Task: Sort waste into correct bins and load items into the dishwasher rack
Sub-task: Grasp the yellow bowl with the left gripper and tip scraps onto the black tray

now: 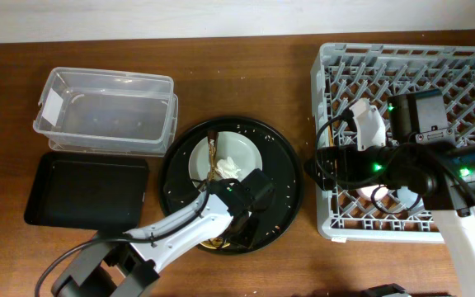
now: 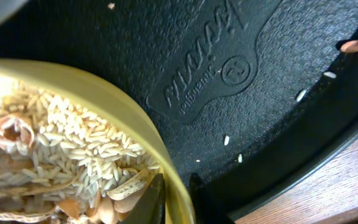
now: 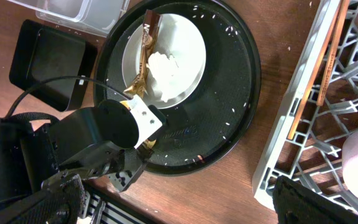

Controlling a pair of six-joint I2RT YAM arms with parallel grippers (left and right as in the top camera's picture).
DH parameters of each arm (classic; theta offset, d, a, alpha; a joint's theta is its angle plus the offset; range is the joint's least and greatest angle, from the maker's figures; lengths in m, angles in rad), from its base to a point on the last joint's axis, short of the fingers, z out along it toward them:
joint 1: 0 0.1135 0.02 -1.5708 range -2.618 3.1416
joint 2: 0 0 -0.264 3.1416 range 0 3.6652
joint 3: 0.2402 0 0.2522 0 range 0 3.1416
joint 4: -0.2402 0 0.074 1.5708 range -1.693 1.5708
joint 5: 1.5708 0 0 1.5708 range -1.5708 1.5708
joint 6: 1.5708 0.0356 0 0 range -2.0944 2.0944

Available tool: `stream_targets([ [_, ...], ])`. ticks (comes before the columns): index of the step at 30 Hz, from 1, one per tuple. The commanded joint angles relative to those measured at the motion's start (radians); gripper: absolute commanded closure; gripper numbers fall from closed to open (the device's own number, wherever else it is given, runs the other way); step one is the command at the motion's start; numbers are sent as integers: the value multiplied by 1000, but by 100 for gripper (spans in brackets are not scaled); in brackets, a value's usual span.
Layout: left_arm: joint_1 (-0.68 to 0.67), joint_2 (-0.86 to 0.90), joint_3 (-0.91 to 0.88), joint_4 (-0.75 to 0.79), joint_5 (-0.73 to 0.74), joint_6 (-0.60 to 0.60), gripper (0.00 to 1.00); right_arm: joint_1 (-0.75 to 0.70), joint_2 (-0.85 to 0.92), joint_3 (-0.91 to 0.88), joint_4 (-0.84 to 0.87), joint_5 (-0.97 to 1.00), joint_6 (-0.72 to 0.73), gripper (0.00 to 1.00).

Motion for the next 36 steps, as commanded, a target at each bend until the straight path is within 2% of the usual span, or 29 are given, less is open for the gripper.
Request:
stream_targets([
  [1,-3,7,-5,3,-11,-4,100,6,3,-3,0,10,0,2],
  [5,35,-48,111,-159,-2,-4,100,6,3,-3,-2,10,0,2],
  [8,206,-195,146,-239,50,38,99,6,3,-3,-5,10,0,2],
  [13,641,-322,146,-252,409,269,99,6,3,-3,-5,10,0,2],
  [16,992,-318,122,-268,663,447,100,6,3,-3,-10,10,0,2],
  [18,1192,-302,91,-272,761,566,100,6,3,-3,-11,10,0,2],
  [21,1388,-220,33,-244,959,767,100,6,3,-3,-10,10,0,2],
  [25,1509,-34,9,-228,1235,955,100,6,3,-3,-11,10,0,2],
  [26,1530,22,9,-227,1330,980,100,6,3,-3,-12,10,0,2],
  [29,1551,100,10,-232,1483,972,100,6,3,-3,-13,10,0,2],
  [36,1551,100,10,-273,1483,958,100,6,3,-3,-13,10,0,2],
])
